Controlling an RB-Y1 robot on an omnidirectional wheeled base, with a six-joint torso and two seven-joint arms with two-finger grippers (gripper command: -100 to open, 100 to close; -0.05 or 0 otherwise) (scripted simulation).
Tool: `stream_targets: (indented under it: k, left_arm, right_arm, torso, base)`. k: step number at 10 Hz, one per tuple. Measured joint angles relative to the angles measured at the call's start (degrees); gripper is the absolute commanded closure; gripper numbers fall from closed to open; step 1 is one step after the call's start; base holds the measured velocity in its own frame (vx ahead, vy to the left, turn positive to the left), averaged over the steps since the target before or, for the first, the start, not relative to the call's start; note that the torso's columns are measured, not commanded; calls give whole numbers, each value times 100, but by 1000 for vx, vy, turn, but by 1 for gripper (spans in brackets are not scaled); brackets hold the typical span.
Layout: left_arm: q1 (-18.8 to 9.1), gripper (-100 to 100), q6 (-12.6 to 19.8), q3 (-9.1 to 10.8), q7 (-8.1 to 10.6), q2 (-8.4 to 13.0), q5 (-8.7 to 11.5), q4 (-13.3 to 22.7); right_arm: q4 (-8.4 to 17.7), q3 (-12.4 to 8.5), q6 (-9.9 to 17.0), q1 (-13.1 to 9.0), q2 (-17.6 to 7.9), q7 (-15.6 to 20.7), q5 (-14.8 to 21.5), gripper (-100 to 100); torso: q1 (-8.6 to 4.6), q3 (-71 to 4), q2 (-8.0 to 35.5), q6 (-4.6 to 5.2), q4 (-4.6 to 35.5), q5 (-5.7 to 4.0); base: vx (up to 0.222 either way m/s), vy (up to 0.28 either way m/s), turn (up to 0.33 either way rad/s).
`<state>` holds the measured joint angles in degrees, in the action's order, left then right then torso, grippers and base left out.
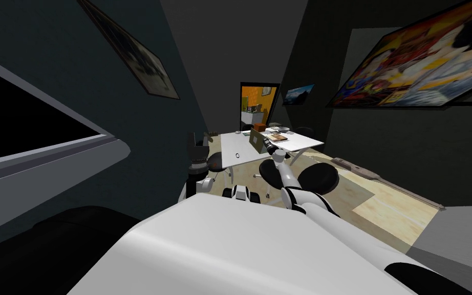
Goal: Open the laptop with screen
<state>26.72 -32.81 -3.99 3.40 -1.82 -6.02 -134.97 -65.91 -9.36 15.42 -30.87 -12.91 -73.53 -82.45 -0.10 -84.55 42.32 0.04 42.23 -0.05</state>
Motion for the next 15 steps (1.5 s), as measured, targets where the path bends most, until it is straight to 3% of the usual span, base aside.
stream_targets:
  k: [15]
  left_arm:
    - [0,0,0,0,0,0,0,0]
  right_arm:
    - [943,-23,467,-423,-658,-1815,-639,100]
  torso:
    - [16,6,8,-4,15,8]
  base:
    - [13,-12,-16]
